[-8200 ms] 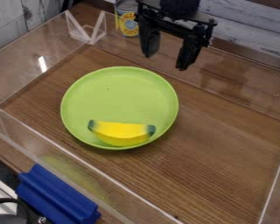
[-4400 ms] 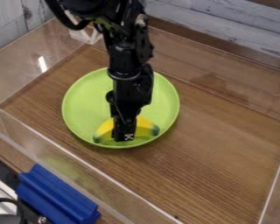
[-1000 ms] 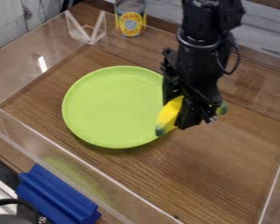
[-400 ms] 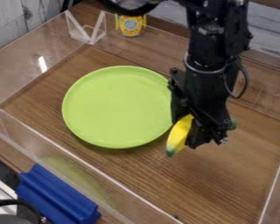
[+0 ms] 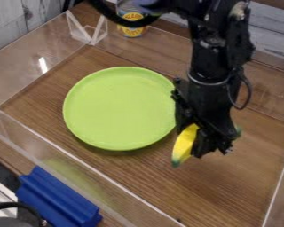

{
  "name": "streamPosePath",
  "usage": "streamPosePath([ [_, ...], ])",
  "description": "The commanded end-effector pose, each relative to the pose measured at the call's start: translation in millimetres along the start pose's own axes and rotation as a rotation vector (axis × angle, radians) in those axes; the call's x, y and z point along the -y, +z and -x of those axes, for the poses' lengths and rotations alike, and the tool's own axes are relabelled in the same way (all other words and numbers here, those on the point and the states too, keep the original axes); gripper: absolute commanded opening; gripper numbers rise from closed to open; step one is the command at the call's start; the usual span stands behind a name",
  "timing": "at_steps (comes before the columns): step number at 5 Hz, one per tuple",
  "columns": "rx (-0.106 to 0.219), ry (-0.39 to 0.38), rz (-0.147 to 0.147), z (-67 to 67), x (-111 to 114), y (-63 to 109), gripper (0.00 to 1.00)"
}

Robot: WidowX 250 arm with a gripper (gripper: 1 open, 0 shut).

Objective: Remove the banana from inside the green plate and put it on the table

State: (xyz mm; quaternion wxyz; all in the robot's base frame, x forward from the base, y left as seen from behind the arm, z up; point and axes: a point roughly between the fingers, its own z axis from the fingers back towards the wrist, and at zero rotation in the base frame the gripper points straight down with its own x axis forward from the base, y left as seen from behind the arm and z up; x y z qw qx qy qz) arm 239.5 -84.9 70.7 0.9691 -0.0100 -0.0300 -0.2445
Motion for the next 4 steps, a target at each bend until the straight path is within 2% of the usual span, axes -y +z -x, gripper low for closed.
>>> streamPosePath([
  [1, 0.031, 0.004, 0.002, -3.8, 6, 4.0, 0.00],
  [4, 0.020, 0.023, 0.022, 0.5, 13, -12.1, 0.00],
])
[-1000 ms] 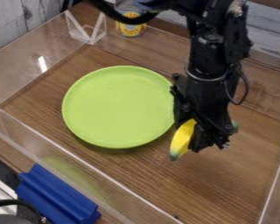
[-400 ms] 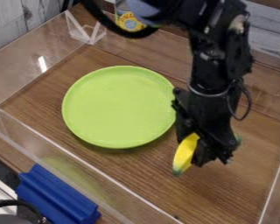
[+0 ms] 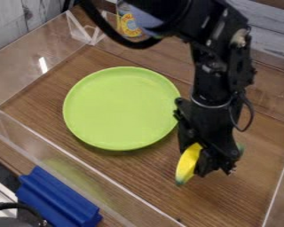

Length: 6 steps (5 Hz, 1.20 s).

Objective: Remove the banana from inside the green plate and put it on the table

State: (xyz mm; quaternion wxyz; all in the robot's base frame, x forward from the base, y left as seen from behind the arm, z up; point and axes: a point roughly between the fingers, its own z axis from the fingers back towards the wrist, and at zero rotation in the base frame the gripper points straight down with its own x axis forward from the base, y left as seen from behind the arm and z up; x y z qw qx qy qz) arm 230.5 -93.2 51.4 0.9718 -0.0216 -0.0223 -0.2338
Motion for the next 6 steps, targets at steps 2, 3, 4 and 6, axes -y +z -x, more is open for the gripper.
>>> streamPosePath([
  [2, 0.020, 0.014, -0.004, -6.7, 2, 6.2, 1.00],
  [3, 0.016, 0.017, -0.005, -8.2, 3, 3.8, 1.00],
  [4, 0.011, 0.021, -0.008, -9.7, 3, 0.0, 1.00],
  [6, 0.002, 0.035, -0.008, -10.4, 4, -6.6, 1.00],
])
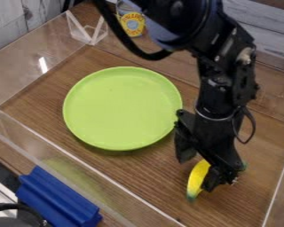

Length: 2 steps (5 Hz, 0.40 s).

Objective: Remove the banana from inside the green plate and put it on the table

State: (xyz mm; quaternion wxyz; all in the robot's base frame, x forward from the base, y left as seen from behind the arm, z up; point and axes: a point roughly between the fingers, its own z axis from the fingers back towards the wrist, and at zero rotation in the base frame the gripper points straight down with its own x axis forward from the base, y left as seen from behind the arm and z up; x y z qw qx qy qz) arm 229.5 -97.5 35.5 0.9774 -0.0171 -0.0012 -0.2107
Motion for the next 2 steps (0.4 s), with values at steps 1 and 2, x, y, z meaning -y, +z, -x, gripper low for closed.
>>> streamPosePath([
  [1, 0.041, -0.006, -0.008, -9.6, 1.2, 6.6, 0.00],
  [2, 0.033, -0.002, -0.010, -8.6, 0.9, 10.0, 0.00],
])
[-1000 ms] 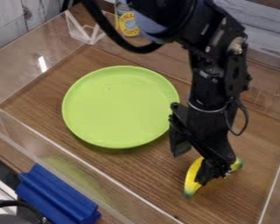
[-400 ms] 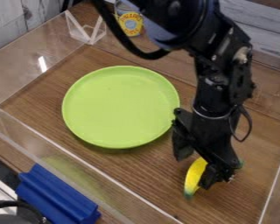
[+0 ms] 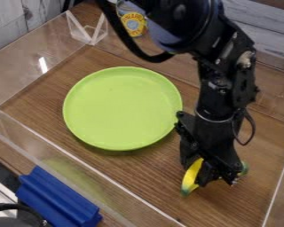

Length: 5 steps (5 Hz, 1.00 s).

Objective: Remove the banana from inside the green plate and put it on the table

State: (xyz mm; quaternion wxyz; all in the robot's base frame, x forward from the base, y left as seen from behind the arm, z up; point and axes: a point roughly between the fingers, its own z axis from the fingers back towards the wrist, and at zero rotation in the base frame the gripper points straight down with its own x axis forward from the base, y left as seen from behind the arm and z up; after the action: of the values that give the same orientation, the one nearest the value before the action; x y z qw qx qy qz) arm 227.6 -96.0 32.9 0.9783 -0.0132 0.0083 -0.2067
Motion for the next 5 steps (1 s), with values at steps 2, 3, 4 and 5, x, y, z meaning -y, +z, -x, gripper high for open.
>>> streamPosePath([
  [2, 0.040, 0.012, -0.007, -9.7, 1, 17.8, 0.00],
  [3, 0.034, 0.020, -0.008, -9.5, 0, 20.4, 1.00],
  [4, 0.028, 0.030, -0.010, -9.5, 0, 22.3, 1.00],
  [5, 0.023, 0.040, -0.014, -9.8, -1, 25.2, 1.00],
])
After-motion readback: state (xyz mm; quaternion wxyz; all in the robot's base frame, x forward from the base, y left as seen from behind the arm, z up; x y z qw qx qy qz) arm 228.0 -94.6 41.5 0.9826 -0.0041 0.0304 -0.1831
